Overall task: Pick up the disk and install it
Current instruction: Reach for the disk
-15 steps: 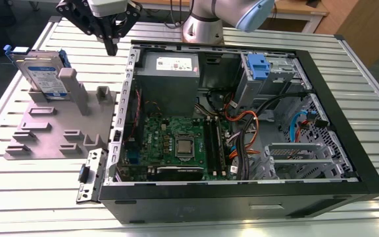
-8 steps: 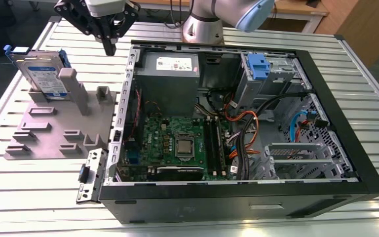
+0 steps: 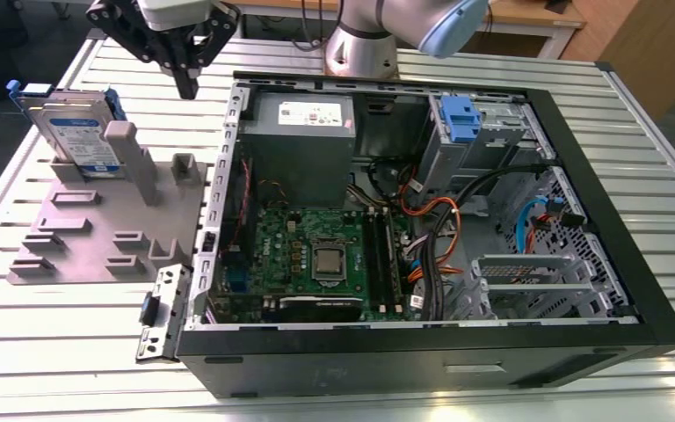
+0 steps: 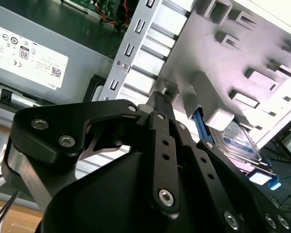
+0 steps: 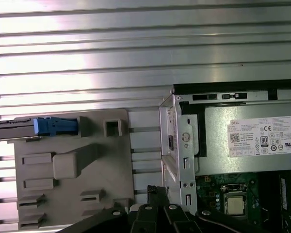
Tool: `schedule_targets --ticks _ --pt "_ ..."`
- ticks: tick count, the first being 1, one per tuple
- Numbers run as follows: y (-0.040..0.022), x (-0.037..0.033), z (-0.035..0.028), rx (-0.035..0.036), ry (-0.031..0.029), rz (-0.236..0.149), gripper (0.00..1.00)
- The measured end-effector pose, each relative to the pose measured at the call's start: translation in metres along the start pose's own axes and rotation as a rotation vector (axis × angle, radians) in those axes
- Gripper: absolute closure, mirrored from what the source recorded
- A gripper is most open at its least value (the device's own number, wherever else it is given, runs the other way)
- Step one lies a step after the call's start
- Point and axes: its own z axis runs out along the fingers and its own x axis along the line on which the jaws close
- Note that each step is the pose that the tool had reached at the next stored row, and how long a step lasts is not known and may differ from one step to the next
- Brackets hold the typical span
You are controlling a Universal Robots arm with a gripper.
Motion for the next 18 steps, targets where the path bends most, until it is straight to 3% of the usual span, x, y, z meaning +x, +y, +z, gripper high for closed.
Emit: schedule_targets --ticks 7,18 --pt "-0.0005 0.0086 0.0001 -0.0001 0.0001 0.000 0.89" --pt "-0.0007 0.0116 0.0003 -0.0001 0.0001 0.000 0.89"
